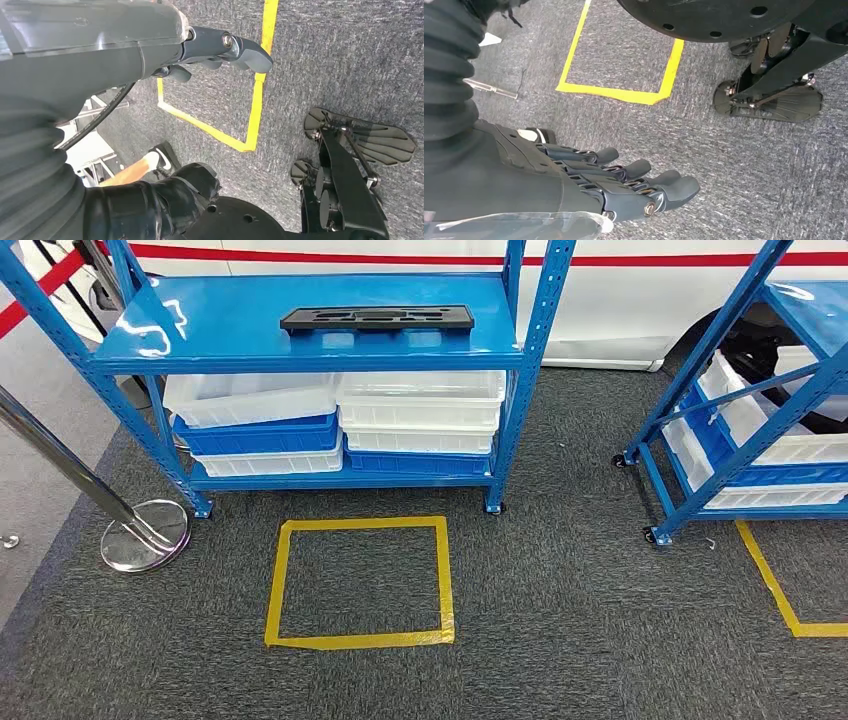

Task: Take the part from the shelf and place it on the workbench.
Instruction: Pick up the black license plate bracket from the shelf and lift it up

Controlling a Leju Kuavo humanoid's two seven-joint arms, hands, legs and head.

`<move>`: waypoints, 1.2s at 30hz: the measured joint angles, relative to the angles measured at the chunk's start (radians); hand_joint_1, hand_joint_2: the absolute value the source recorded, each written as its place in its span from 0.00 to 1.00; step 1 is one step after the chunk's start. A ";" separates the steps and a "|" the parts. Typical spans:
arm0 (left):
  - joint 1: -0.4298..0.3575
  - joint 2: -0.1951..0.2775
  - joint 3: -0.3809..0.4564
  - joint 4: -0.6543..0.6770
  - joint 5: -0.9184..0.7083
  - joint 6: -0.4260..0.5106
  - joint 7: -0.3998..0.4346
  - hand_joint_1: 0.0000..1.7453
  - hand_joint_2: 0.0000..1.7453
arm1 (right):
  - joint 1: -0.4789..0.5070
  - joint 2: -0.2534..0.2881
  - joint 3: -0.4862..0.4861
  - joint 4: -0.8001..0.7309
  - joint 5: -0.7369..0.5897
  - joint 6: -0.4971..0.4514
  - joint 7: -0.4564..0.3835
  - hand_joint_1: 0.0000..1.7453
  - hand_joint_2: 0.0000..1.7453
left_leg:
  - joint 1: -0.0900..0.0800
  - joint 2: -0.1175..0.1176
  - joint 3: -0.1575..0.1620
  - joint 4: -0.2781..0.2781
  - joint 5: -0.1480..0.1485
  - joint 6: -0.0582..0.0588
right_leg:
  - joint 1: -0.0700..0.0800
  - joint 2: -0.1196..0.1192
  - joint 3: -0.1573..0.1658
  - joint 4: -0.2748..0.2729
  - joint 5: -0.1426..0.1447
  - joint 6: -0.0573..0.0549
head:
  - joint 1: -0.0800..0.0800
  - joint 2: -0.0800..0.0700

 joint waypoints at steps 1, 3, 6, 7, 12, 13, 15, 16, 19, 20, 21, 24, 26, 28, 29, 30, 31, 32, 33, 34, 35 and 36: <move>0.000 0.000 0.000 0.000 0.000 0.000 0.000 0.00 1.00 | 0.000 0.000 0.000 0.000 0.000 0.000 0.000 0.00 1.00 | 0.000 0.000 0.000 0.000 0.000 0.000 | 0.000 0.000 0.000 0.000 0.000 0.000 | 0.000 0.000; 0.000 0.000 0.000 0.000 0.000 0.000 0.000 0.00 1.00 | -0.001 0.000 0.000 0.000 0.000 0.000 0.000 0.00 1.00 | 0.000 0.000 -0.001 0.000 0.000 0.000 | 0.000 0.000 0.000 0.000 0.000 0.000 | 0.000 0.000; -0.004 0.000 0.010 0.000 0.006 0.003 -0.002 0.00 1.00 | -0.011 0.000 -0.009 -0.001 0.000 -0.007 -0.001 0.00 1.00 | 0.000 0.000 -0.001 0.000 0.000 0.000 | 0.000 0.000 0.001 0.000 0.000 0.000 | 0.000 0.000; -0.006 -0.001 0.019 0.000 0.012 0.006 -0.005 0.00 1.00 | -0.016 0.000 -0.020 0.000 0.000 -0.015 -0.001 0.00 1.00 | 0.000 0.000 0.000 0.000 0.000 0.000 | 0.000 0.000 0.000 0.000 0.001 0.000 | 0.000 0.000; -0.029 -0.008 0.077 0.009 0.067 0.040 -0.042 0.00 1.00 | -0.044 0.001 -0.120 0.022 -0.003 -0.085 -0.008 0.00 1.00 | 0.000 0.000 0.000 0.000 0.002 0.002 | -0.001 0.000 0.001 0.000 0.002 0.001 | 0.000 0.000; -0.035 -0.011 0.091 0.014 0.079 0.048 -0.050 0.00 1.00 | -0.049 0.002 -0.142 0.028 -0.003 -0.101 -0.010 0.00 1.00 | 0.000 0.000 0.000 0.000 0.002 0.002 | -0.001 0.000 0.001 0.000 0.002 0.001 | 0.000 0.000; -0.046 -0.017 0.120 0.024 0.103 0.065 -0.064 0.00 1.00 | -0.059 0.004 -0.183 0.041 -0.003 -0.132 -0.012 0.00 1.00 | 0.000 0.000 0.000 0.000 0.002 0.002 | -0.001 0.000 0.000 0.000 0.003 0.002 | 0.000 0.000; -0.052 -0.020 0.134 0.030 0.116 0.074 -0.071 0.00 1.00 | -0.065 0.006 -0.204 0.048 -0.003 -0.147 -0.012 0.00 1.00 | 0.000 0.000 0.000 0.000 0.002 0.002 | -0.001 0.000 0.000 0.000 0.003 0.002 | 0.000 0.000; -0.068 -0.031 0.179 0.049 0.152 0.103 -0.089 0.00 1.00 | -0.083 0.014 -0.276 0.070 -0.003 -0.194 -0.014 0.00 1.00 | 0.000 0.000 0.000 0.000 0.002 0.003 | -0.002 0.000 0.000 0.000 0.003 0.002 | 0.000 0.000; -0.074 -0.034 0.194 0.055 0.164 0.113 -0.095 0.00 1.00 | -0.089 0.017 -0.301 0.078 -0.003 -0.209 -0.015 0.00 1.00 | 0.000 0.000 0.000 0.000 0.002 0.003 | -0.002 0.000 0.000 0.000 0.003 0.002 | 0.000 0.000; -0.079 -0.038 0.209 0.061 0.175 0.122 -0.101 0.00 1.00 | -0.094 0.021 -0.324 0.085 -0.003 -0.223 -0.017 0.00 1.00 | 0.000 0.000 0.000 0.000 0.002 0.003 | -0.002 0.000 0.000 0.000 0.003 0.002 | 0.000 0.000; -0.097 -0.051 0.256 0.082 0.212 0.151 -0.118 0.00 0.75 | -0.111 0.032 -0.396 0.108 -0.002 -0.265 -0.028 0.00 0.75 | 0.000 0.000 0.000 0.000 0.003 0.003 | -0.002 0.000 0.000 0.000 0.003 0.003 | 0.000 0.000; -0.108 -0.059 0.287 0.096 0.237 0.168 -0.130 0.00 0.25 | -0.122 0.039 -0.444 0.123 -0.002 -0.290 -0.037 0.00 0.25 | 0.000 0.000 0.000 0.000 0.003 0.003 | -0.002 0.000 0.000 0.000 0.004 0.003 | 0.000 0.000; -0.119 -0.068 0.318 0.109 0.263 0.182 -0.141 0.00 0.00 | -0.132 0.044 -0.490 0.138 -0.001 -0.315 -0.045 0.00 0.00 | 0.000 0.000 0.000 0.000 0.003 0.004 | -0.002 0.000 0.000 0.000 0.004 0.003 | 0.000 0.000; -0.124 -0.072 0.334 0.115 0.275 0.186 -0.144 0.00 0.00 | -0.137 0.047 -0.510 0.145 0.001 -0.329 -0.047 0.00 0.00 | 0.000 0.000 0.000 0.000 0.003 0.004 | -0.002 0.000 0.000 0.000 0.004 0.003 | 0.000 0.000; -0.128 -0.076 0.348 0.121 0.286 0.188 -0.145 0.00 0.00 | -0.142 0.049 -0.528 0.152 0.005 -0.343 -0.045 0.00 0.00 | 0.000 0.000 0.000 0.001 0.003 0.004 | -0.002 0.000 0.000 0.000 0.004 0.003 | 0.000 0.000; -0.133 -0.080 0.360 0.126 0.295 0.185 -0.141 0.00 0.00 | -0.146 0.050 -0.543 0.158 0.010 -0.357 -0.040 0.00 0.00 | 0.000 0.000 0.000 0.001 0.003 0.004 | -0.003 0.000 0.000 0.000 0.004 0.003 | 0.000 0.000; -0.137 -0.082 0.370 0.131 0.301 0.178 -0.132 0.00 0.00 | -0.149 0.051 -0.557 0.163 0.017 -0.369 -0.033 0.00 0.00 | -0.001 0.000 0.000 0.001 0.003 0.004 | -0.003 0.000 0.000 0.000 0.004 0.003 | 0.000 0.000; -0.140 -0.084 0.376 0.135 0.304 0.168 -0.119 0.00 0.00 | -0.152 0.051 -0.568 0.166 0.025 -0.377 -0.023 0.00 0.00 | -0.001 0.000 0.000 0.001 0.003 0.004 | -0.003 0.000 0.000 0.000 0.004 0.003 | 0.000 0.000; -0.143 -0.085 0.381 0.138 0.305 0.156 -0.105 0.00 0.00 | -0.154 0.050 -0.577 0.168 0.031 -0.381 -0.015 0.00 0.00 | -0.001 0.000 0.000 0.001 0.003 0.004 | -0.003 0.000 0.000 0.000 0.004 0.003 | 0.000 0.000; -0.144 -0.086 0.386 0.141 0.305 0.146 -0.094 0.00 0.00 | -0.156 0.049 -0.586 0.170 0.037 -0.382 -0.010 0.00 0.00 | -0.001 0.000 0.000 0.001 0.003 0.004 | -0.003 0.000 0.000 0.000 0.004 0.003 | 0.000 0.000; -0.146 -0.087 0.389 0.143 0.305 0.136 -0.088 0.00 0.00 | -0.157 0.048 -0.592 0.172 0.040 -0.380 -0.009 0.00 0.00 | -0.001 0.000 0.000 0.001 0.003 0.005 | -0.003 0.000 0.000 0.000 0.004 0.003 | 0.000 0.000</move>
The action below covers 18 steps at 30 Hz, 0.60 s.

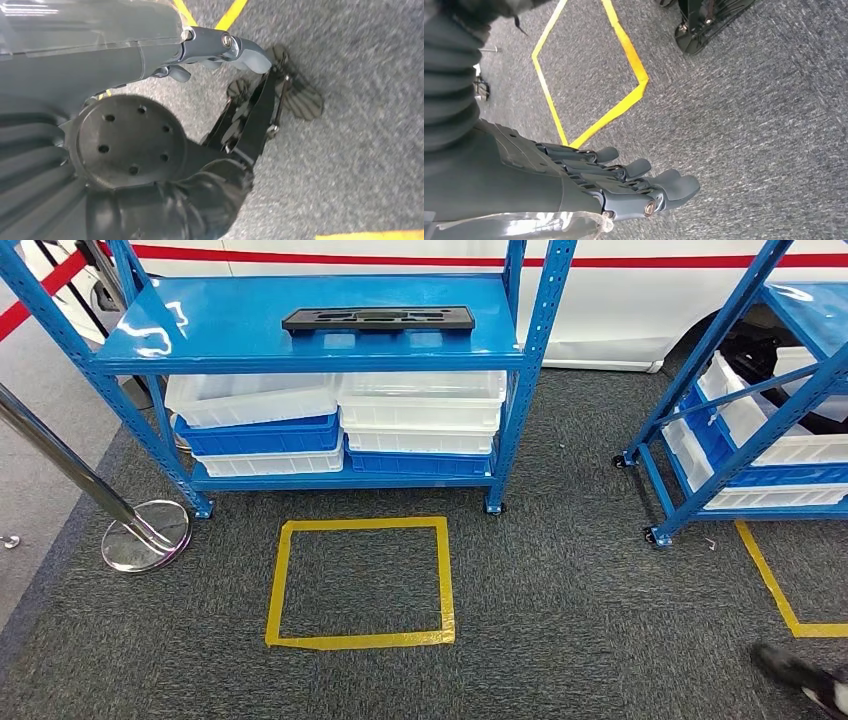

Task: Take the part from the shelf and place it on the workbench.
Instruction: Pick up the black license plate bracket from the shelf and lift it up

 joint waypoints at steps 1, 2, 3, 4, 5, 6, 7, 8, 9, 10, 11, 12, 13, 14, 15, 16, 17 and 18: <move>-0.001 -0.001 0.004 0.002 0.000 -0.014 0.004 0.00 0.00 | -0.001 -0.001 -0.006 0.001 0.002 0.005 -0.006 0.00 0.00 | 0.000 0.000 0.000 0.000 0.000 0.000 | 0.000 0.000 0.000 0.000 0.000 0.000 | 0.000 0.000; -0.002 -0.001 0.007 0.004 -0.001 -0.035 0.005 0.00 0.00 | -0.002 -0.003 -0.012 0.002 0.005 0.015 -0.021 0.00 0.00 | 0.000 0.000 0.000 0.000 0.000 0.000 | 0.000 0.000 0.000 0.000 0.000 0.000 | 0.000 0.000; -0.002 -0.002 0.009 0.005 -0.002 -0.065 0.003 0.00 0.00 | -0.002 -0.007 -0.016 0.003 0.010 0.025 -0.047 0.00 0.00 | 0.000 0.000 0.000 0.000 0.000 0.000 | -0.001 0.000 0.000 0.000 0.000 0.000 | 0.000 0.000; -0.002 -0.002 0.010 0.006 -0.004 -0.099 -0.003 0.00 0.00 | -0.003 -0.011 -0.019 0.003 0.020 0.029 -0.088 0.00 0.00 | -0.001 0.000 -0.001 0.000 0.000 0.001 | -0.001 0.000 0.000 0.000 0.001 0.001 | 0.000 0.000; -0.002 -0.002 0.011 0.007 -0.004 -0.130 -0.012 0.00 0.00 | -0.004 -0.018 -0.021 0.003 0.032 0.027 -0.139 0.00 0.00 | -0.001 0.000 -0.001 0.000 0.001 0.001 | -0.002 0.000 0.000 0.000 0.001 0.001 | 0.000 0.000; -0.002 -0.002 0.012 0.009 -0.005 -0.157 -0.022 0.00 0.00 | -0.006 -0.028 -0.023 0.003 0.043 0.024 -0.194 0.00 0.00 | -0.001 0.000 -0.001 0.000 0.001 0.001 | -0.002 0.000 0.000 0.000 0.001 0.001 | 0.000 0.000; -0.002 -0.002 0.013 0.010 -0.005 -0.176 -0.030 0.00 0.00 | -0.008 -0.038 -0.025 0.003 0.052 0.027 -0.243 0.00 0.00 | -0.002 0.000 -0.001 0.000 0.001 0.001 | -0.002 0.000 0.000 0.000 0.001 0.002 | 0.000 0.000; -0.003 -0.002 0.014 0.011 -0.005 -0.191 -0.035 0.00 0.00 | -0.010 -0.051 -0.028 0.003 0.058 0.037 -0.279 0.00 0.00 | -0.002 0.000 -0.001 0.000 0.001 0.002 | -0.002 0.000 0.000 0.000 0.001 0.002 | 0.000 0.000; -0.003 -0.002 0.015 0.012 -0.010 -0.201 -0.040 0.00 0.00 | -0.013 -0.065 -0.030 0.003 0.065 0.052 -0.307 0.00 0.00 | -0.002 0.000 -0.001 0.000 0.001 0.002 | -0.002 0.000 0.000 0.000 0.002 0.002 | 0.000 0.000; -0.003 -0.002 0.015 0.014 -0.021 -0.203 -0.047 0.00 0.00 | -0.015 -0.078 -0.033 0.003 0.077 0.071 -0.333 0.00 0.00 | -0.002 0.000 -0.001 0.000 0.001 0.002 | -0.003 0.000 -0.001 0.000 0.002 0.003 | 0.000 0.000; -0.002 -0.001 0.013 0.014 -0.038 -0.202 -0.057 0.00 0.00 | -0.017 -0.092 -0.033 0.002 0.096 0.091 -0.361 0.00 0.00 | -0.002 0.000 -0.002 0.000 0.002 0.003 | -0.003 0.000 -0.001 -0.001 0.002 0.003 | 0.000 0.000; -0.002 -0.001 0.009 0.015 -0.057 -0.201 -0.067 0.00 0.00 | -0.019 -0.105 -0.032 0.002 0.120 0.115 -0.390 0.00 0.00 | -0.003 0.000 -0.003 0.000 0.002 0.003 | -0.003 0.000 -0.001 -0.001 0.003 0.004 | 0.000 0.000; -0.002 0.000 0.004 0.016 -0.074 -0.204 -0.075 0.00 0.00 | -0.022 -0.119 -0.030 0.001 0.146 0.140 -0.412 0.00 0.00 | -0.003 0.000 -0.003 0.000 0.002 0.004 | -0.004 0.000 -0.001 -0.001 0.003 0.005 | 0.000 0.000; -0.002 0.002 0.000 0.017 -0.084 -0.211 -0.078 0.00 0.00 | -0.027 -0.131 -0.027 -0.001 0.170 0.159 -0.427 0.00 0.00 | -0.004 0.000 -0.004 0.000 0.003 0.004 | -0.004 0.000 -0.002 -0.001 0.004 0.006 | 0.000 0.000; -0.002 0.003 -0.003 0.019 -0.088 -0.222 -0.078 0.00 0.00 | -0.035 -0.143 -0.023 -0.004 0.193 0.178 -0.437 0.00 0.00 | -0.004 0.000 -0.005 0.000 0.003 0.005 | -0.004 0.000 -0.003 -0.001 0.004 0.006 | 0.000 0.000; -0.002 0.005 -0.006 0.020 -0.090 -0.233 -0.076 0.00 0.00 | -0.045 -0.153 -0.018 -0.008 0.215 0.197 -0.445 0.00 0.00 | -0.004 0.001 -0.005 0.000 0.004 0.006 | -0.004 0.001 -0.003 -0.001 0.005 0.007 | 0.000 0.000; -0.002 0.005 -0.008 0.020 -0.091 -0.241 -0.071 0.00 0.00 | -0.058 -0.162 -0.011 -0.014 0.242 0.216 -0.453 0.00 0.00 | -0.004 0.001 -0.006 0.000 0.004 0.006 | -0.004 0.001 -0.003 -0.001 0.005 0.007 | 0.000 0.000; -0.003 0.006 -0.010 0.021 -0.093 -0.247 -0.062 0.00 0.00 | -0.073 -0.169 -0.001 -0.023 0.279 0.231 -0.457 0.00 0.25 | -0.004 0.001 -0.007 0.000 0.005 0.006 | -0.004 0.001 -0.003 -0.001 0.006 0.007 | 0.000 0.000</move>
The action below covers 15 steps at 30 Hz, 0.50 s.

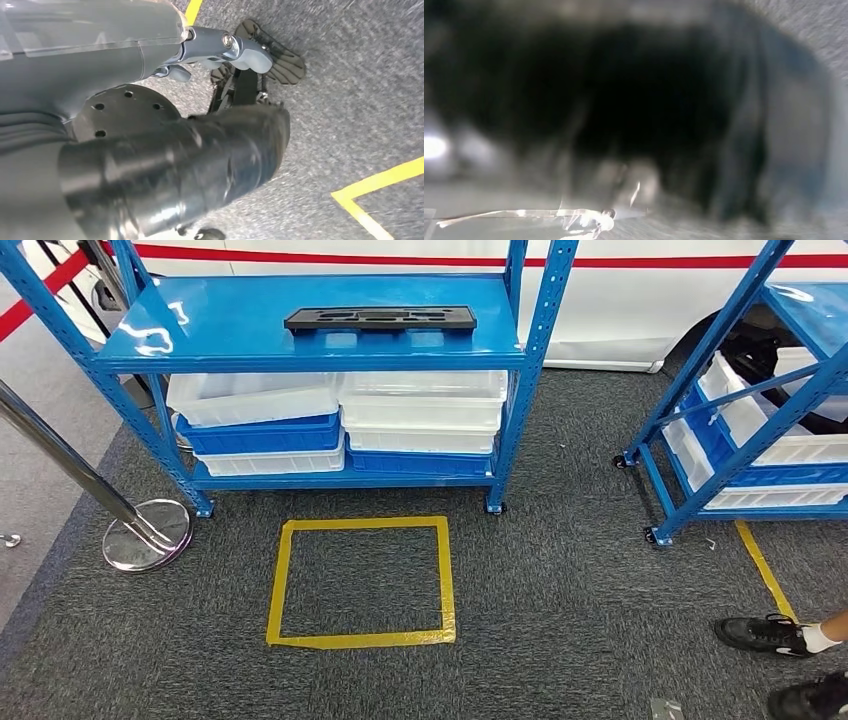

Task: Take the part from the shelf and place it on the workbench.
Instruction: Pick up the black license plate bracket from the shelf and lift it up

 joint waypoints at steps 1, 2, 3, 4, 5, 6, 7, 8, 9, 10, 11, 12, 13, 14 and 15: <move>0.000 0.000 -0.001 0.001 -0.001 -0.004 0.012 0.00 0.00 | -0.020 -0.004 0.016 -0.010 0.051 0.004 0.006 0.00 0.50 | 0.000 0.001 -0.001 0.000 0.000 0.000 | 0.000 0.001 -0.001 0.000 0.001 0.000 | 0.000 0.000; -0.001 0.001 -0.002 0.002 0.000 -0.009 0.024 0.00 0.00 | -0.044 -0.008 0.038 -0.022 0.115 -0.003 0.023 0.00 0.75 | 0.000 0.002 -0.002 0.000 0.001 0.000 | 0.000 0.002 -0.002 0.000 0.002 0.000 | 0.000 0.000; -0.003 0.001 -0.003 0.002 0.002 -0.013 0.033 0.00 0.00 | -0.070 -0.010 0.067 -0.034 0.187 -0.015 0.046 0.00 1.00 | 0.000 0.004 -0.004 0.000 0.002 0.000 | 0.000 0.004 -0.003 0.000 0.003 0.000 | 0.000 0.000; -0.005 0.001 -0.003 0.003 0.003 -0.018 0.039 0.00 0.00 | -0.099 -0.010 0.105 -0.046 0.266 -0.032 0.074 0.00 1.00 | 0.000 0.005 -0.004 0.000 0.003 0.000 | 0.000 0.005 -0.004 0.000 0.005 0.000 | 0.000 0.000; -0.007 0.001 -0.003 0.003 0.004 -0.022 0.044 0.00 0.00 | -0.129 -0.010 0.147 -0.057 0.341 -0.048 0.099 0.00 1.00 | 0.000 0.006 -0.004 0.000 0.005 0.000 | 0.000 0.006 -0.006 0.000 0.006 0.001 | 0.000 0.000; -0.009 0.001 -0.003 0.003 0.003 -0.024 0.049 0.00 0.00 | -0.158 -0.008 0.192 -0.067 0.410 -0.060 0.120 0.00 1.00 | 0.000 0.006 -0.005 0.000 0.006 0.000 | 0.000 0.006 -0.007 0.000 0.007 0.001 | 0.000 0.000; -0.011 0.001 -0.003 0.004 0.001 -0.026 0.055 0.00 0.00 | -0.188 -0.004 0.240 -0.078 0.474 -0.068 0.139 0.00 1.00 | 0.000 0.006 -0.006 0.000 0.008 0.000 | 0.000 0.006 -0.008 0.000 0.009 0.001 | 0.000 0.000; -0.012 0.001 -0.004 0.005 0.000 -0.027 0.061 0.00 0.00 | -0.216 0.002 0.287 -0.088 0.528 -0.072 0.154 0.00 1.00 | 0.000 0.006 -0.006 0.000 0.009 0.000 | 0.000 0.005 -0.009 0.000 0.010 0.001 | 0.000 0.000; -0.013 0.001 -0.004 0.006 -0.002 -0.028 0.069 0.00 0.00 | -0.244 0.010 0.335 -0.100 0.581 -0.078 0.167 0.00 1.00 | 0.000 0.006 -0.007 0.000 0.010 0.000 | 0.000 0.005 -0.010 0.000 0.011 0.001 | 0.000 0.000; -0.013 0.001 -0.004 0.007 -0.002 -0.028 0.078 0.00 0.00 | -0.270 0.021 0.384 -0.113 0.628 -0.085 0.179 0.00 1.00 | 0.000 0.006 -0.008 0.000 0.011 0.000 | 0.000 0.005 -0.011 0.000 0.011 0.001 | 0.000 0.000; -0.013 0.000 -0.004 0.008 -0.002 -0.028 0.086 0.00 0.00 | -0.295 0.032 0.431 -0.125 0.669 -0.090 0.190 0.00 1.00 | 0.000 0.006 -0.009 0.000 0.012 0.000 | 0.000 0.005 -0.011 0.000 0.012 0.001 | 0.000 0.000; -0.014 0.000 -0.004 0.008 -0.002 -0.028 0.093 0.00 0.00 | -0.317 0.045 0.476 -0.138 0.704 -0.093 0.202 0.00 1.00 | 0.000 0.006 -0.009 0.000 0.013 0.000 | 0.000 0.005 -0.012 0.000 0.013 0.001 | 0.000 0.000; -0.014 -0.001 -0.004 0.008 -0.002 -0.028 0.099 0.00 0.00 | -0.338 0.058 0.520 -0.151 0.732 -0.094 0.214 0.00 1.00 | 0.000 0.006 -0.010 0.000 0.014 0.000 | 0.000 0.005 -0.013 0.000 0.014 0.001 | 0.000 0.000; -0.014 -0.001 -0.004 0.008 -0.002 -0.027 0.103 0.00 0.00 | -0.358 0.071 0.562 -0.164 0.755 -0.094 0.227 0.00 1.00 | 0.000 0.006 -0.011 0.000 0.015 0.000 | 0.000 0.005 -0.014 0.000 0.014 0.000 | 0.000 0.000; -0.014 -0.001 -0.004 0.008 -0.003 -0.027 0.106 0.00 0.00 | -0.377 0.083 0.604 -0.177 0.776 -0.096 0.242 0.00 1.00 | 0.000 0.006 -0.012 0.000 0.016 -0.001 | 0.000 0.005 -0.015 0.001 0.015 0.000 | 0.000 0.000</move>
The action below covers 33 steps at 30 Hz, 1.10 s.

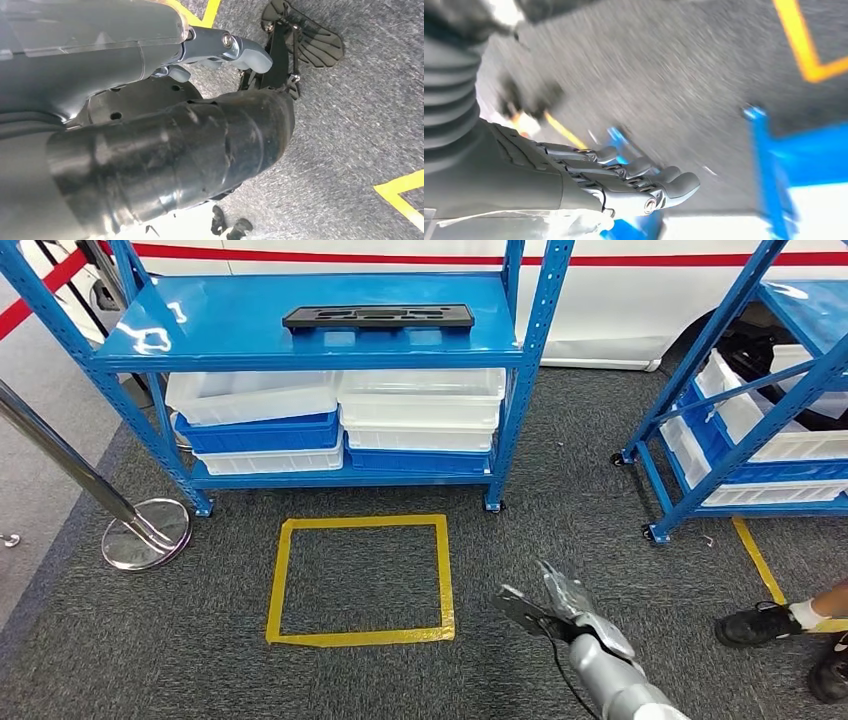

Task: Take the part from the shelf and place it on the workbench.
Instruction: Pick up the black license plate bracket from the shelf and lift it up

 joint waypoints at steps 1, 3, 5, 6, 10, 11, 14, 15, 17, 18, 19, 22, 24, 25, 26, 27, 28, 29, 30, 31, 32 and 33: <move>0.000 0.000 0.000 0.000 -0.002 0.000 0.002 0.00 0.00 | -0.018 0.012 0.041 -0.014 0.021 -0.003 0.014 0.00 1.00 | 0.000 0.000 -0.001 0.000 0.001 0.000 | 0.000 0.000 -0.001 0.000 0.001 0.000 | 0.000 0.000; 0.000 -0.001 0.000 0.000 -0.007 0.001 0.005 0.00 0.00 | -0.051 0.032 0.117 -0.040 0.054 -0.009 0.041 0.00 1.00 | 0.000 0.000 -0.002 0.000 0.001 -0.001 | 0.000 0.000 -0.002 0.000 0.001 0.000 | 0.000 0.000; -0.001 -0.002 0.000 0.000 -0.010 0.003 0.007 0.00 0.00 | -0.077 0.047 0.178 -0.062 0.071 -0.010 0.058 0.00 1.00 | 0.000 -0.001 -0.003 0.000 0.002 -0.001 | 0.000 0.000 -0.003 0.000 0.002 0.000 | 0.000 0.000; -0.001 -0.003 0.000 0.000 -0.010 0.004 0.007 0.00 0.00 | -0.088 0.054 0.204 -0.071 0.082 -0.014 0.066 0.00 1.00 | 0.000 -0.001 -0.003 0.000 0.002 -0.001 | 0.000 -0.001 -0.003 0.000 0.002 0.000 | 0.000 0.000; -0.001 -0.005 -0.001 0.001 -0.020 0.001 -0.002 0.00 0.00 | -0.126 0.081 0.321 -0.108 0.208 -0.029 0.124 0.00 1.00 | 0.000 -0.003 -0.006 0.000 0.003 -0.001 | 0.000 -0.002 -0.004 0.000 0.003 0.001 | 0.000 0.000; -0.001 -0.006 -0.001 0.001 -0.024 0.000 -0.005 0.00 0.00 | -0.140 0.089 0.358 -0.122 0.243 -0.019 0.145 0.00 1.00 | 0.000 -0.002 -0.006 0.000 0.003 -0.001 | 0.000 -0.001 -0.005 0.000 0.003 0.001 | 0.000 0.000; -0.002 -0.008 -0.002 0.002 -0.032 -0.001 -0.008 0.00 0.00 | -0.176 0.110 0.455 -0.161 0.290 0.017 0.188 0.00 1.00 | 0.000 -0.001 -0.006 0.000 0.003 -0.001 | 0.000 0.000 -0.007 0.000 0.004 0.001 | 0.000 0.000; -0.003 -0.009 -0.002 0.002 -0.032 -0.001 -0.008 0.00 0.00 | -0.183 0.115 0.476 -0.171 0.292 0.022 0.193 0.00 1.00 | 0.000 -0.002 -0.007 0.000 0.004 -0.001 | 0.000 -0.001 -0.007 0.000 0.004 0.001 | 0.000 0.000; -0.002 -0.010 -0.002 0.002 -0.032 -0.002 -0.008 0.00 0.00 | -0.193 0.121 0.504 -0.185 0.293 0.024 0.198 0.00 1.00 | 0.000 -0.003 -0.008 0.000 0.004 0.000 | 0.000 -0.003 -0.007 0.000 0.004 0.001 | 0.000 0.000; -0.002 -0.010 -0.002 0.002 -0.032 -0.002 -0.008 0.00 0.00 | -0.196 0.124 0.514 -0.191 0.294 0.024 0.199 0.00 1.00 | 0.000 -0.004 -0.008 0.000 0.005 0.000 | 0.000 -0.004 -0.007 0.000 0.004 0.001 | 0.000 0.000; -0.002 -0.011 -0.002 0.002 -0.032 -0.002 -0.008 0.00 0.00 | -0.199 0.125 0.524 -0.196 0.293 0.024 0.200 0.00 1.00 | 0.000 -0.005 -0.008 0.000 0.005 0.000 | 0.000 -0.004 -0.007 0.000 0.004 0.001 | 0.000 0.000; -0.001 -0.011 -0.002 0.003 -0.033 -0.001 -0.009 0.00 0.00 | -0.203 0.127 0.545 -0.205 0.306 0.015 0.206 0.00 1.00 | 0.000 -0.005 -0.009 0.000 0.005 0.000 | 0.000 -0.005 -0.007 0.000 0.004 0.001 | 0.000 0.000; -0.001 -0.011 -0.002 0.004 -0.036 0.003 -0.015 0.00 0.00 | -0.210 0.128 0.571 -0.214 0.358 -0.009 0.230 0.00 1.00 | 0.000 -0.005 -0.010 0.000 0.005 0.000 | 0.000 -0.004 -0.008 0.000 0.005 0.001 | 0.000 0.000; -0.001 -0.011 -0.002 0.004 -0.039 0.007 -0.019 0.00 0.00 | -0.218 0.130 0.591 -0.223 0.392 -0.021 0.247 0.00 1.00 | 0.000 -0.004 -0.010 0.000 0.005 0.000 | 0.000 -0.004 -0.008 0.000 0.005 0.001 | 0.000 0.000; -0.002 -0.011 -0.002 0.004 -0.043 0.012 -0.024 0.00 0.00 | -0.228 0.132 0.612 -0.237 0.423 -0.029 0.265 0.00 1.00 | 0.000 -0.004 -0.010 0.000 0.005 0.000 | 0.000 -0.003 -0.009 0.000 0.006 0.001 | 0.000 0.000; -0.002 -0.012 -0.002 0.004 -0.047 0.018 -0.027 0.00 0.00 | -0.239 0.135 0.633 -0.254 0.444 -0.029 0.281 0.00 1.00 | 0.000 -0.004 -0.010 0.000 0.006 0.000 | 0.000 -0.003 -0.009 0.000 0.006 0.001 | 0.000 0.000; -0.002 -0.012 -0.002 0.004 -0.051 0.026 -0.029 0.00 0.00 | -0.252 0.137 0.652 -0.276 0.458 -0.023 0.296 0.00 1.00 | 0.000 -0.004 -0.010 0.000 0.006 0.000 | 0.000 -0.003 -0.009 0.000 0.006 0.001 | 0.000 0.000; -0.002 -0.012 -0.003 0.004 -0.056 0.034 -0.030 0.00 0.00 | -0.266 0.139 0.673 -0.303 0.465 -0.010 0.309 0.00 1.00 | 0.000 -0.004 -0.011 0.000 0.007 0.000 | 0.000 -0.003 -0.010 0.000 0.006 0.001 | 0.000 0.000; -0.002 -0.012 -0.003 0.004 -0.059 0.044 -0.030 0.00 0.00 | -0.281 0.140 0.693 -0.330 0.468 0.008 0.319 0.00 1.00 | 0.000 -0.004 -0.011 0.000 0.007 0.000 | 0.000 -0.003 -0.010 0.000 0.006 0.001 | 0.000 0.000; -0.002 -0.013 -0.003 0.004 -0.063 0.054 -0.030 0.00 0.00 | -0.297 0.140 0.713 -0.356 0.470 0.030 0.325 0.00 1.00 | 0.000 -0.004 -0.011 0.000 0.007 0.000 | 0.000 -0.003 -0.010 0.000 0.006 0.001 | 0.000 0.000; -0.002 -0.013 -0.003 0.004 -0.067 0.064 -0.030 0.00 0.00 | -0.313 0.139 0.731 -0.380 0.469 0.054 0.327 0.00 1.00 | 0.000 -0.004 -0.011 0.000 0.007 0.000 | 0.000 -0.003 -0.010 0.000 0.006 0.001 | 0.000 0.000; -0.002 -0.014 -0.003 0.004 -0.070 0.074 -0.029 0.00 0.00 | -0.328 0.139 0.745 -0.398 0.464 0.079 0.325 0.00 1.00 | 0.000 -0.004 -0.011 0.000 0.007 0.000 | 0.000 -0.003 -0.010 0.000 0.006 0.000 | 0.000 0.000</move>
